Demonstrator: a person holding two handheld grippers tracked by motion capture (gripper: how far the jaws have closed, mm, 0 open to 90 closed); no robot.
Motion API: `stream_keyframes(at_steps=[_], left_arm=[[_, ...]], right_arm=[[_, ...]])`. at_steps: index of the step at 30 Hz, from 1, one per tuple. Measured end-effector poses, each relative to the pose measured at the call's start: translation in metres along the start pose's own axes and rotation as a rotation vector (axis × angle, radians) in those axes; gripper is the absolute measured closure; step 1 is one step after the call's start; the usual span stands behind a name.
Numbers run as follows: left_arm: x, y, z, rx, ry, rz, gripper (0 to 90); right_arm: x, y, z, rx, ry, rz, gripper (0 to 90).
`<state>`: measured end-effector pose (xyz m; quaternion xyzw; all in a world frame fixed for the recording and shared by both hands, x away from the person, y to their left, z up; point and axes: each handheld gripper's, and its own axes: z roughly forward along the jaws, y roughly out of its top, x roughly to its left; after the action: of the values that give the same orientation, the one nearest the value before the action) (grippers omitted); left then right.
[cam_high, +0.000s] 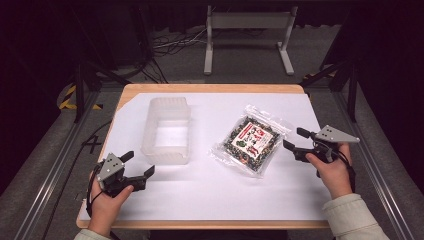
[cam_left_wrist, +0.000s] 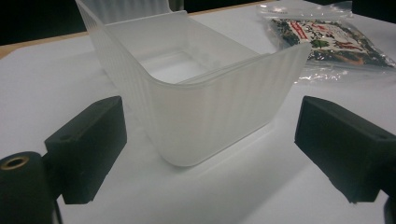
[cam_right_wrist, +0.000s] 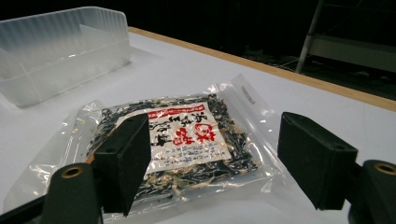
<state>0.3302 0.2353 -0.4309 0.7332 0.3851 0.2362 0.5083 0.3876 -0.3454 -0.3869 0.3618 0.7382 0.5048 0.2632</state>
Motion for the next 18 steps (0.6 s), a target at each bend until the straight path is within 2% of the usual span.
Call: stream_keyframes(at_steps=[4,6,13,18], left_arm=[[0.0,-0.001,-0.001,-0.003,0.01,-0.004,9.8],[0.001,-0.001,-0.002,-0.003,0.015,-0.007,9.6],[0.001,-0.001,-0.001,0.002,0.018,-0.01,9.5],[0.001,-0.002,-0.002,0.0,0.02,-0.01,9.5]], right_arm=[[-0.009,0.008,0.007,-0.006,0.015,0.013,25.2],[-0.014,0.01,0.011,-0.008,0.026,0.036,25.1],[-0.028,0.018,0.027,0.011,0.0,0.048,24.8],[-0.035,0.015,0.041,0.027,0.002,0.08,26.8]])
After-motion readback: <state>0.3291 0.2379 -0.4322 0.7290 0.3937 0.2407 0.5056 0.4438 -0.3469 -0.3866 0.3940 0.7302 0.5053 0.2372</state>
